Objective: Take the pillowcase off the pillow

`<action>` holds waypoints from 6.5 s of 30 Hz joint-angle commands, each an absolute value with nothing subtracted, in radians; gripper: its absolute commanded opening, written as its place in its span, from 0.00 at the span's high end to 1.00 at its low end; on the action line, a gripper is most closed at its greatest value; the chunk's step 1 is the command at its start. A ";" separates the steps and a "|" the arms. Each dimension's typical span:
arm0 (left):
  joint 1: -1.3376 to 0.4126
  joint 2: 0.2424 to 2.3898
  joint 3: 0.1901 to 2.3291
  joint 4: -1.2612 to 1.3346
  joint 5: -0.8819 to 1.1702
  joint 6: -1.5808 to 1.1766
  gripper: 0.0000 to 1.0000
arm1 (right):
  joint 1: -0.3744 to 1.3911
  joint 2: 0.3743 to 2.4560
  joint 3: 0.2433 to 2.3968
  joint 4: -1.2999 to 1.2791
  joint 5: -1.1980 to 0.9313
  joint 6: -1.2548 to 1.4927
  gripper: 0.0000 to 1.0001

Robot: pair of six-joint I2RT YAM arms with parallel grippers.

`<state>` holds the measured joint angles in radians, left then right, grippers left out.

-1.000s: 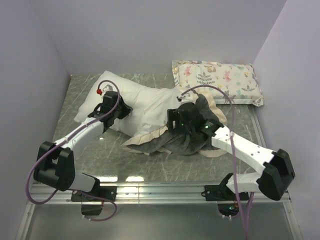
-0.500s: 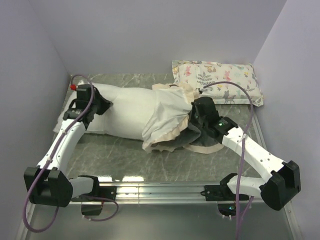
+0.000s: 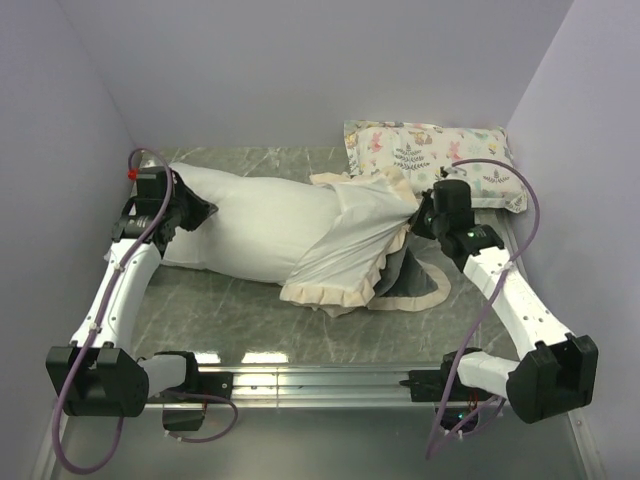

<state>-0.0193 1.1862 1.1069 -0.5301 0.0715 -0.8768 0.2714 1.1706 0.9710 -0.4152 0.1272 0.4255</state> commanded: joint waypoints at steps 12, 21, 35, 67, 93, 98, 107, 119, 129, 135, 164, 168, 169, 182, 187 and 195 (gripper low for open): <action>0.031 1.104 0.997 -0.301 -0.008 -0.940 0.99 | 0.251 1.104 1.120 -0.457 0.084 0.397 0.53; -0.090 1.120 0.922 -0.241 -0.089 -0.994 0.99 | 0.851 1.031 1.103 -0.523 0.412 0.457 0.16; -0.114 1.132 0.963 -0.245 -0.086 -0.985 0.99 | 1.305 1.570 1.202 -0.555 0.687 0.632 0.06; 0.100 1.236 1.158 -0.296 0.015 -0.897 0.99 | 0.734 0.927 0.903 -0.629 0.601 0.528 1.00; 0.089 1.160 1.046 -0.256 0.110 -0.913 1.00 | 0.219 0.992 1.497 -0.699 0.345 0.390 1.00; 0.064 1.161 1.028 -0.250 0.106 -0.911 0.99 | 0.196 1.003 1.549 -0.710 0.350 0.391 1.00; 0.029 1.173 1.012 -0.239 0.095 -0.914 0.99 | 0.153 1.046 1.749 -0.778 0.344 0.394 1.00; -0.034 1.190 1.017 -0.238 0.089 -0.905 0.99 | 0.130 1.063 1.859 -0.804 0.334 0.396 1.00; -0.118 1.215 0.983 -0.213 0.058 -0.913 1.00 | 0.132 0.968 1.525 -0.684 0.310 0.425 1.00; -0.132 1.224 0.971 -0.204 0.055 -0.916 1.00 | 0.130 0.855 1.051 -0.513 0.215 0.520 1.00; -0.172 1.175 1.008 -0.229 0.070 -0.829 0.75 | 0.141 0.699 0.862 -0.486 0.035 0.485 0.09; -0.182 1.141 1.035 -0.265 0.089 -0.759 0.40 | 0.155 0.764 0.945 -0.442 0.003 0.463 0.05; -0.186 1.122 1.035 -0.270 0.086 -0.750 0.37 | 0.159 0.778 0.960 -0.434 0.005 0.463 0.05; -0.318 0.991 0.976 -0.299 0.035 -0.611 0.09 | 0.170 1.015 1.129 -0.344 -0.064 0.459 0.01; -0.324 0.963 0.977 -0.322 0.055 -0.594 0.09 | 0.169 1.002 1.069 -0.293 -0.069 0.456 0.00; -0.322 0.934 0.965 -0.325 0.055 -0.577 0.08 | 0.170 0.977 0.999 -0.267 -0.055 0.449 0.00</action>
